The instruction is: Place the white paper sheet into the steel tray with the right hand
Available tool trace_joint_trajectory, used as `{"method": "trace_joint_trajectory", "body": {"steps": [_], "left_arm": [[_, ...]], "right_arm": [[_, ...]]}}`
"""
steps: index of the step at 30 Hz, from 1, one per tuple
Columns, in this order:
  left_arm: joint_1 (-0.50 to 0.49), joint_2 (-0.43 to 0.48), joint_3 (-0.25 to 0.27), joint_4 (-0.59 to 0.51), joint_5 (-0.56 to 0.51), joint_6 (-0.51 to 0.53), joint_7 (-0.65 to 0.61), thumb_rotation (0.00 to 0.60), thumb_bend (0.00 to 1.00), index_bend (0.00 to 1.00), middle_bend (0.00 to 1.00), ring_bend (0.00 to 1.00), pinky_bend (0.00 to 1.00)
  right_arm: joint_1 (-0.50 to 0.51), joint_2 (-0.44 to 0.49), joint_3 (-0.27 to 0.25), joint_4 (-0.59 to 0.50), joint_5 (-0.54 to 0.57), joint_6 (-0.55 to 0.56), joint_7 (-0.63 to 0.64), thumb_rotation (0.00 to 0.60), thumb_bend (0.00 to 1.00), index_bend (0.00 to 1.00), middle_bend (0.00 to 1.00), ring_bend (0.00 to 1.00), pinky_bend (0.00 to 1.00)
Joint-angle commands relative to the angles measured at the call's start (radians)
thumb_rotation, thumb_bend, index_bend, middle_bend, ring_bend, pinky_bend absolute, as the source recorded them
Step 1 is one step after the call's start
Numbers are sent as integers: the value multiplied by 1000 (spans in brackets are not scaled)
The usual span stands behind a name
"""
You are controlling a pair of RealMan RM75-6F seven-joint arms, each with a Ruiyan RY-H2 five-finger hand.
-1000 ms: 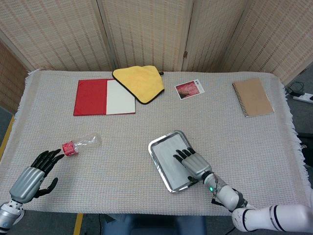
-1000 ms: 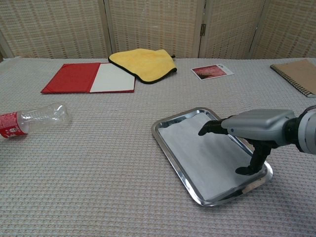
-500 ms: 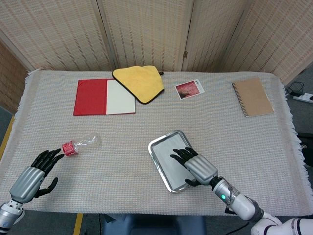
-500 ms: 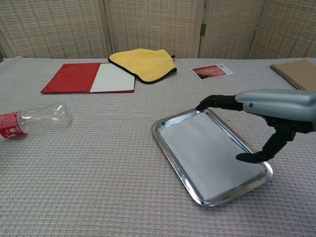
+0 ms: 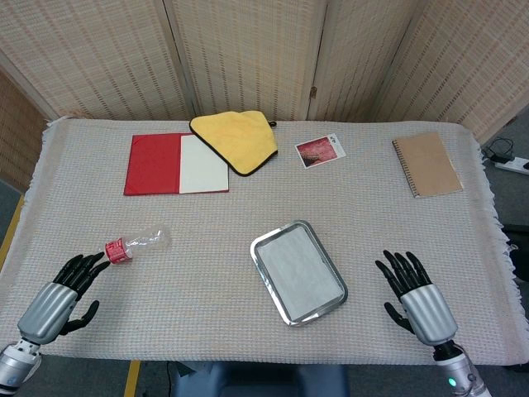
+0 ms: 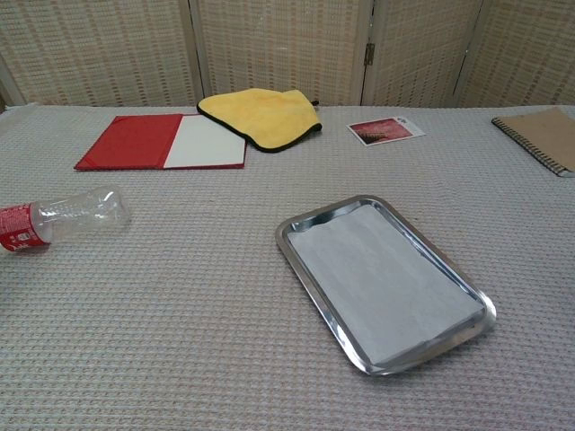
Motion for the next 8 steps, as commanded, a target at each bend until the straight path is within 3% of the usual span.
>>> {"method": "trace_joint_trajectory", "body": {"steps": [1, 8], "left_arm": [[0, -8, -5, 0, -7, -5, 17, 600, 582, 54, 0, 0, 0], [5, -11, -6, -2, -10, -3, 40, 600, 582, 48, 0, 0, 0]], "right_arm": [[-11, 17, -13, -12, -1, -27, 37, 600, 370, 0, 0, 0, 0], [-13, 39, 11, -38, 19, -62, 44, 600, 370, 0, 0, 0, 0]]}}
